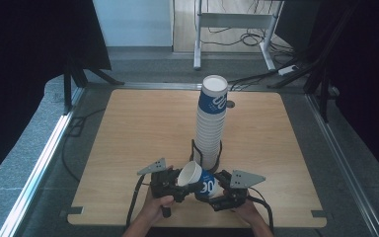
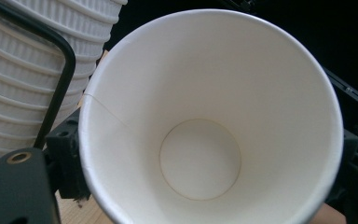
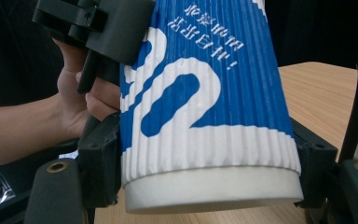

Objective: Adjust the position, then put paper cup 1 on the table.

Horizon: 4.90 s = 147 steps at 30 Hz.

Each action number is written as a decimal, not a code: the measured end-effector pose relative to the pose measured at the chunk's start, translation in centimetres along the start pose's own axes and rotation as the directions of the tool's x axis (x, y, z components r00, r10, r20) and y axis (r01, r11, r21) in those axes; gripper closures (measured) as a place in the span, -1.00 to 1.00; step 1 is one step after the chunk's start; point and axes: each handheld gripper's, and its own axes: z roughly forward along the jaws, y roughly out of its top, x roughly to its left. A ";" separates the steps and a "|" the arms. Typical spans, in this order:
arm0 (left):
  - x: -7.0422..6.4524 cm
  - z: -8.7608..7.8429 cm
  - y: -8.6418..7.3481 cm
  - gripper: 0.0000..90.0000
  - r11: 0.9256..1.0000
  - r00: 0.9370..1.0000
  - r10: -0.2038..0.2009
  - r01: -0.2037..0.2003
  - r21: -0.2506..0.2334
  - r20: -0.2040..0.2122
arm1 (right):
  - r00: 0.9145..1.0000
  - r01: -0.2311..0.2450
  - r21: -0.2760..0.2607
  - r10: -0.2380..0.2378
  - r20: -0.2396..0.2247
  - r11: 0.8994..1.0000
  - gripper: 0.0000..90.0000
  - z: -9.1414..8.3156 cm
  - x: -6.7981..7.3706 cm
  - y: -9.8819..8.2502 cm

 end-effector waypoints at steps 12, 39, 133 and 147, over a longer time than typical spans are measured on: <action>-0.3 -0.3 0.4 -0.62 0.995 0.992 0.092 -0.088 0.046 -0.088 | 0.999 -0.013 0.045 0.011 0.045 0.999 -0.57 0.0 -0.2 0.1; -1.7 -0.3 1.0 -0.62 0.949 0.927 0.288 -0.242 0.204 -0.239 | 0.991 0.045 0.141 -0.062 0.120 0.989 -0.60 -0.6 0.1 0.1; -3.2 -1.6 0.9 -0.81 0.907 0.844 0.400 -0.311 0.283 -0.358 | 0.952 0.087 0.196 -0.139 0.271 0.977 -0.41 -0.3 0.4 0.1; -1.7 -2.9 0.9 -0.73 0.935 0.828 0.336 -0.236 0.264 -0.449 | 0.935 0.093 0.160 -0.142 0.325 0.983 -0.40 -1.5 0.0 0.6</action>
